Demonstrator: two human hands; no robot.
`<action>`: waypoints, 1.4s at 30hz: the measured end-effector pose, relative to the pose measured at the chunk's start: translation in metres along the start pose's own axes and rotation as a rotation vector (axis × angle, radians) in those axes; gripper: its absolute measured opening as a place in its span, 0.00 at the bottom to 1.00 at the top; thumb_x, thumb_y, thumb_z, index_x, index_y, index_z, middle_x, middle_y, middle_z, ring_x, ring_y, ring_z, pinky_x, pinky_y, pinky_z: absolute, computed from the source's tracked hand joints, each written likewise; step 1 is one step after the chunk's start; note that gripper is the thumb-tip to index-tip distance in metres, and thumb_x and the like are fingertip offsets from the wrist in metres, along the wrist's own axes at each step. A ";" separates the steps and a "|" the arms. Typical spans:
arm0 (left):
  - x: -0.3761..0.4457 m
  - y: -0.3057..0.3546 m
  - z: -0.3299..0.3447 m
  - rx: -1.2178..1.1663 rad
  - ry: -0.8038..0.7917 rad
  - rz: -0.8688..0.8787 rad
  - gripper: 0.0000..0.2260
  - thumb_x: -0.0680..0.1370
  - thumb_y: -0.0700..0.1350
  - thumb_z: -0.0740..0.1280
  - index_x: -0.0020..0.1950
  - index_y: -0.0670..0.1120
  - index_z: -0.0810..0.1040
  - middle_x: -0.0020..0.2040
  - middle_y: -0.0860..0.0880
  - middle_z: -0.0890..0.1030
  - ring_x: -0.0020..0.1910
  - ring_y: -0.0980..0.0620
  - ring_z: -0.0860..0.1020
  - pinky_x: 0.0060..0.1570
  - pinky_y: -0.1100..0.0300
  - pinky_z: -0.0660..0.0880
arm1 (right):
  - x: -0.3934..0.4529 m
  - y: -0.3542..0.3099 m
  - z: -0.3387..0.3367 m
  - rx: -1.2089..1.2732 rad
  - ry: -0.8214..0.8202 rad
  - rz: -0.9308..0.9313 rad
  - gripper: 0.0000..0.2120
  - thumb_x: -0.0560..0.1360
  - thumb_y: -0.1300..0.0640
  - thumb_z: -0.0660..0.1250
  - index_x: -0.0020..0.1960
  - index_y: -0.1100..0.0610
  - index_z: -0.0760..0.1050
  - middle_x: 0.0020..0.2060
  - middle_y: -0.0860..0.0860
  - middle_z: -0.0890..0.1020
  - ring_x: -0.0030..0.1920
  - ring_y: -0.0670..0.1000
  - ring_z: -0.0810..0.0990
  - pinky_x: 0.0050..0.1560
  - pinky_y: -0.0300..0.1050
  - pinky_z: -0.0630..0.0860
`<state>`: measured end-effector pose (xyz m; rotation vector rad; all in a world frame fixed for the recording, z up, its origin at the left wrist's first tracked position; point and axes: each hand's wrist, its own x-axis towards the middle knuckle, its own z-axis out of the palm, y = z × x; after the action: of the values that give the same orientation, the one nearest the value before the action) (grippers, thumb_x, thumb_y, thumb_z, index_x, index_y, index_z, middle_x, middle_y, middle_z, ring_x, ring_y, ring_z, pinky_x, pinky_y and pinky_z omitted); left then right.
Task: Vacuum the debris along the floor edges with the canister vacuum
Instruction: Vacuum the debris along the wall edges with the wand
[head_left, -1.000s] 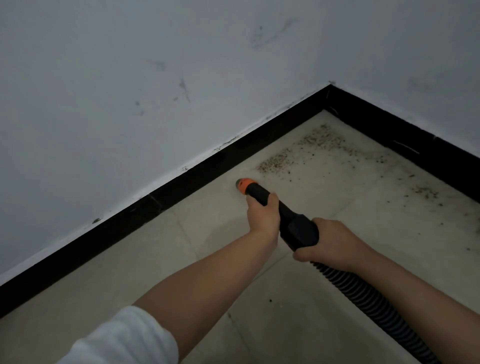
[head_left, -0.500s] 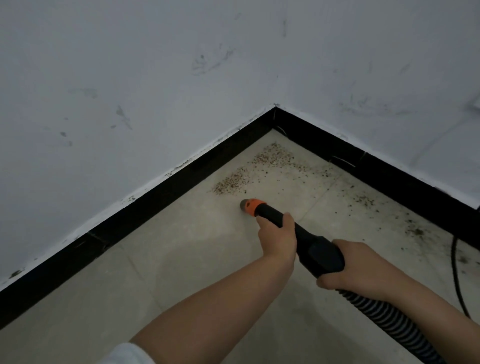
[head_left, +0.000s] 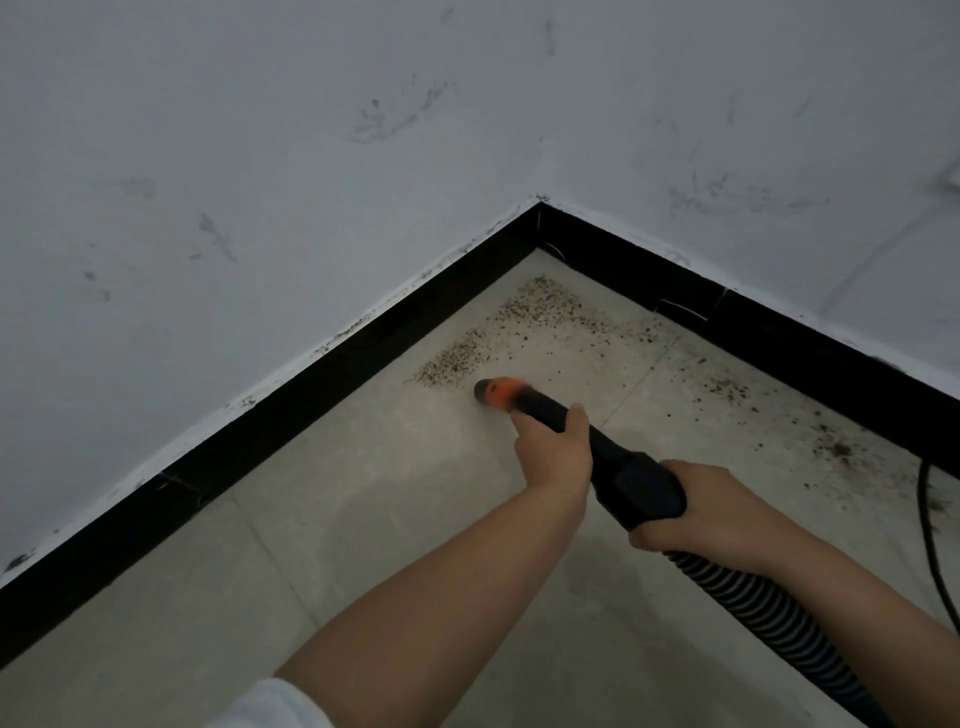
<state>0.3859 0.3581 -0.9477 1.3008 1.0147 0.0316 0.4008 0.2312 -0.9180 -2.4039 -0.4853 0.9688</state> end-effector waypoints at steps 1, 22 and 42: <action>-0.001 -0.001 0.000 -0.005 0.012 0.000 0.27 0.79 0.48 0.61 0.75 0.46 0.55 0.66 0.44 0.71 0.61 0.45 0.73 0.55 0.59 0.70 | 0.000 0.000 -0.001 -0.011 -0.011 -0.005 0.14 0.65 0.54 0.75 0.42 0.54 0.71 0.37 0.48 0.76 0.35 0.43 0.74 0.31 0.32 0.68; 0.034 0.010 -0.062 -0.096 0.201 0.090 0.21 0.79 0.45 0.62 0.71 0.43 0.64 0.60 0.43 0.74 0.51 0.49 0.74 0.53 0.57 0.72 | 0.045 -0.052 0.046 0.106 -0.021 -0.139 0.15 0.65 0.53 0.74 0.38 0.51 0.67 0.36 0.46 0.73 0.34 0.42 0.72 0.32 0.36 0.69; 0.019 0.015 -0.022 -0.037 0.041 0.080 0.19 0.80 0.46 0.61 0.69 0.43 0.66 0.61 0.42 0.75 0.55 0.46 0.75 0.60 0.54 0.72 | 0.017 -0.036 0.005 0.020 -0.001 -0.034 0.14 0.65 0.50 0.73 0.39 0.52 0.68 0.36 0.47 0.74 0.33 0.43 0.73 0.29 0.34 0.68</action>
<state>0.3908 0.3907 -0.9459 1.3112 0.9923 0.1385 0.4040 0.2698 -0.9100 -2.3697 -0.5125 0.9566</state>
